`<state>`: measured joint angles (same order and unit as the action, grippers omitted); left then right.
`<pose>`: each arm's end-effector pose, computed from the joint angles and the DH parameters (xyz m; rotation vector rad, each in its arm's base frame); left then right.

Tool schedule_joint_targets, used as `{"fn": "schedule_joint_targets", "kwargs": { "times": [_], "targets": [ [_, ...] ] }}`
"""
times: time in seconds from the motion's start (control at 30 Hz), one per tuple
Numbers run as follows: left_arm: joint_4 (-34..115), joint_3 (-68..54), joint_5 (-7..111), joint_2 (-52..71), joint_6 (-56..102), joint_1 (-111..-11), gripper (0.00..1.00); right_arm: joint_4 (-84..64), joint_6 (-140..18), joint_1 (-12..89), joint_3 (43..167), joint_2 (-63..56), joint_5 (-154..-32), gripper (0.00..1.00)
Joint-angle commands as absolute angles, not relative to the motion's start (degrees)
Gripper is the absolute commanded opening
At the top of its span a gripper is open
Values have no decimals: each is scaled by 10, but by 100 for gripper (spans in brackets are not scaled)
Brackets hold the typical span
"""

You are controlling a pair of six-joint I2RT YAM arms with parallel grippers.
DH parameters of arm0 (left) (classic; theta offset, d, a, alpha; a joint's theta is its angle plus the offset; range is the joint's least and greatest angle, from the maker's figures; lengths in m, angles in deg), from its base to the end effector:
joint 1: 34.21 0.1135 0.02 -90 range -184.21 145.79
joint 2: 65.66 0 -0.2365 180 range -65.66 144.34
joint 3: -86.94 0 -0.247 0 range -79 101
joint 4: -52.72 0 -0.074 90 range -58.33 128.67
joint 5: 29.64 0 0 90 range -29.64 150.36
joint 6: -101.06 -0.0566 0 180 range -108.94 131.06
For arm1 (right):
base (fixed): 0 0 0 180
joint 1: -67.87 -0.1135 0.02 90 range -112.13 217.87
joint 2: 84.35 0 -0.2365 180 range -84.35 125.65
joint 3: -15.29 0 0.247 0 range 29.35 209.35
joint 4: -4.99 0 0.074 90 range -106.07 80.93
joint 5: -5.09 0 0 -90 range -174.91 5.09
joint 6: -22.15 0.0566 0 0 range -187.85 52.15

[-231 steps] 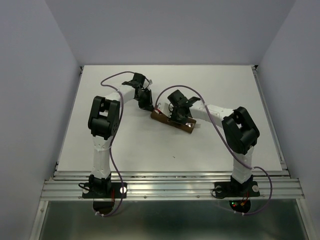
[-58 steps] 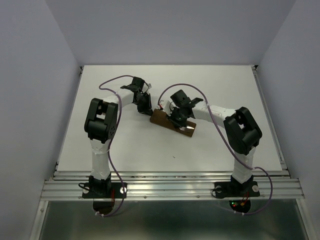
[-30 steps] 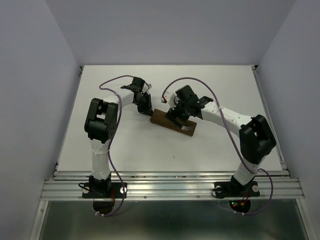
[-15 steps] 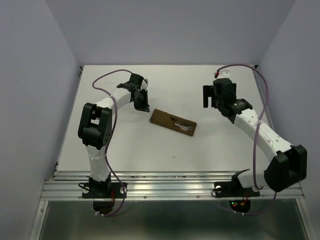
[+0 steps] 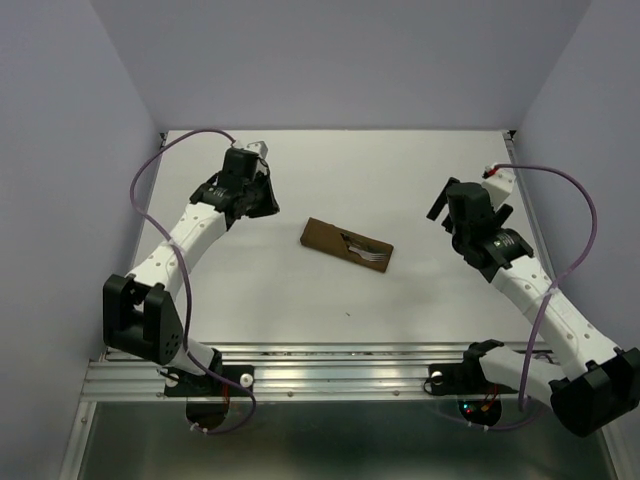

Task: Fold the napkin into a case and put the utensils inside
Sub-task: Reset both arms

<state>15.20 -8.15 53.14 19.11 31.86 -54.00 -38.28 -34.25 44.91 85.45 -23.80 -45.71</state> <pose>0.3259 -0.1248 0.2706 0.0508 2.2687 -0.5232 0.2399 0.0628 0.2953 0.5598 1.9375 -0.1186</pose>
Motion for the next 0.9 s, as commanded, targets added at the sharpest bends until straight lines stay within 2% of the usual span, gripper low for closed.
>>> {"fn": "schedule_joint_targets", "kwargs": {
  "times": [0.0, 0.4, 0.87],
  "targets": [
    [146, -88, 557, 138, 325, -541, 14, -439, -274, 447, 863, -239, -420, 100],
    [149, -76, 590, 69, 347, -540, 15, -445, -286, 447, 852, -284, -423, 100],
    [158, -101, 620, 47, 366, -540, 15, -449, -281, 447, 835, -294, -427, 100]
  ]
}}
